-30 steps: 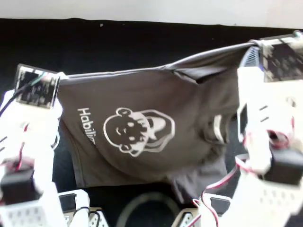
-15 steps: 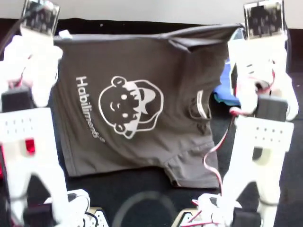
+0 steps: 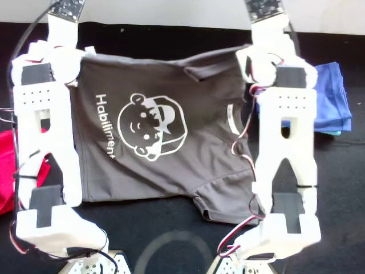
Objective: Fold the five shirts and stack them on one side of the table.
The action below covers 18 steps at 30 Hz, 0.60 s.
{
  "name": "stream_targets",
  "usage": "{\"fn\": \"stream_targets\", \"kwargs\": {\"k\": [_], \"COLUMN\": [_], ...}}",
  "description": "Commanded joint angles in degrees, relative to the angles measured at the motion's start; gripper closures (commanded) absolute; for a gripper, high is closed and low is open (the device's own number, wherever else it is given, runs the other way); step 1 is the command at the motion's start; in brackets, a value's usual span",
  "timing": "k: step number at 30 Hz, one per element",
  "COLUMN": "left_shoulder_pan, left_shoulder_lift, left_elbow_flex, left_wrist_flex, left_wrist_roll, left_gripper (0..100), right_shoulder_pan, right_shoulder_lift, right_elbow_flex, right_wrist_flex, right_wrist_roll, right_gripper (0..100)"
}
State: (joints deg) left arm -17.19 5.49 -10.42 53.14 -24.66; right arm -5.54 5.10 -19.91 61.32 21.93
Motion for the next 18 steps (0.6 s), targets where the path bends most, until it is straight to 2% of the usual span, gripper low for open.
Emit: {"fn": "stream_targets", "kwargs": {"k": [1, 7, 11, 15, 18], "left_shoulder_pan": [0.7, 0.8, 2.2, 2.9, 2.6], "left_shoulder_lift": [1.5, 2.2, 2.2, 2.2, 2.2], "left_elbow_flex": [0.3, 5.1, 2.8, -1.0, -3.6], "left_wrist_flex": [0.0, 1.1, 12.9, 24.7, 30.4], "left_wrist_roll": [0.2, 0.2, 0.0, -0.1, -0.2], "left_gripper": [99, 99, 99, 99, 99], "right_shoulder_pan": [-0.6, -0.5, -0.4, 0.4, 0.7], "right_shoulder_lift": [1.4, 2.8, 2.6, 2.6, 0.5], "right_elbow_flex": [-2.9, -2.8, -3.3, -2.9, -3.3], "right_wrist_flex": [2.4, 8.4, 17.6, 21.7, 25.5], "right_wrist_roll": [0.3, 0.3, 0.2, 0.2, -4.1], "right_gripper": [99.2, 99.2, 99.2, 99.2, 99.2]}}
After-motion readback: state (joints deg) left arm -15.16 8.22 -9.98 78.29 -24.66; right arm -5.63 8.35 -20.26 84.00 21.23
